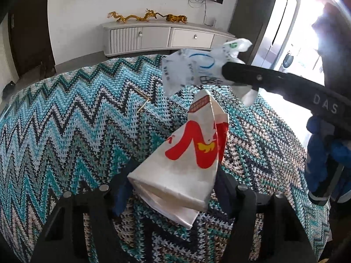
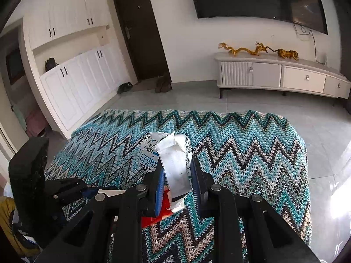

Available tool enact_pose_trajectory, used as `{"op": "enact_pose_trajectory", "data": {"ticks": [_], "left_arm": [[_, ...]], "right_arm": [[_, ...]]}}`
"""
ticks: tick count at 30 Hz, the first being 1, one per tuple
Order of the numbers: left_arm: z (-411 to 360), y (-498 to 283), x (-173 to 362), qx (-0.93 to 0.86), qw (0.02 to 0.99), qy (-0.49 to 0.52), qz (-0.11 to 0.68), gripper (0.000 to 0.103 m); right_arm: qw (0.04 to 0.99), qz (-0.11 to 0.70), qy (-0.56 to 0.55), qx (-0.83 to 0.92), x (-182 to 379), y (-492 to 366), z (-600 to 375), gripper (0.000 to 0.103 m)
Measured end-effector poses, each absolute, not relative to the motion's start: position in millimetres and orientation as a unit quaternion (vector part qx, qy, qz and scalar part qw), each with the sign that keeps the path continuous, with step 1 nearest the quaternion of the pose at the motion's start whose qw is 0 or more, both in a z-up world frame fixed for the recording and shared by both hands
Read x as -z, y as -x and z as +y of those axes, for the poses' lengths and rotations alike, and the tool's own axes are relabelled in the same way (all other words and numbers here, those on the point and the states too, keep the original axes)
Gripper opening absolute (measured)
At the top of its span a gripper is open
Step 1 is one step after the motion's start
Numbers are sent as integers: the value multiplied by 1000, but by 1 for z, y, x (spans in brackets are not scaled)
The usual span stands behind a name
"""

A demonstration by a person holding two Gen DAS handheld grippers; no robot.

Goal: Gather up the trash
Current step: 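Grasp the white-red paper bag with the left tool while the right tool grasps the white wrapper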

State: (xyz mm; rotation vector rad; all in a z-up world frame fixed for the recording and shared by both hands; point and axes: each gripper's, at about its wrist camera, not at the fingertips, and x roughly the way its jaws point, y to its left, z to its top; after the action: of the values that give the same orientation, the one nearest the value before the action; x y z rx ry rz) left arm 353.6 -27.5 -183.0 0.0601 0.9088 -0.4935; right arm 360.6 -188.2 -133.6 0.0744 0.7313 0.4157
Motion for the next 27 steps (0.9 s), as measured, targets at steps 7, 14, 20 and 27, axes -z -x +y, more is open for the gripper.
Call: {"op": "enact_pose_trajectory", "data": {"ticks": [7,14,20,27], "left_arm": [[-23,-338,176,227,882,-43,411,62],[-3,-319,157,216,887,-6,407,31],[18,-285,137,204,895,2,397,24],[30,-236,100,197,908,1,369,10]], "right_arm": [[915,351,-39,-196,130,-352,-193,22],[921,340,-48,-183,113,-329,-203,22],[928,325,-49,-176,84,-294,-208,22],[934,305,-51,-177,57,-241,-212,22]]}}
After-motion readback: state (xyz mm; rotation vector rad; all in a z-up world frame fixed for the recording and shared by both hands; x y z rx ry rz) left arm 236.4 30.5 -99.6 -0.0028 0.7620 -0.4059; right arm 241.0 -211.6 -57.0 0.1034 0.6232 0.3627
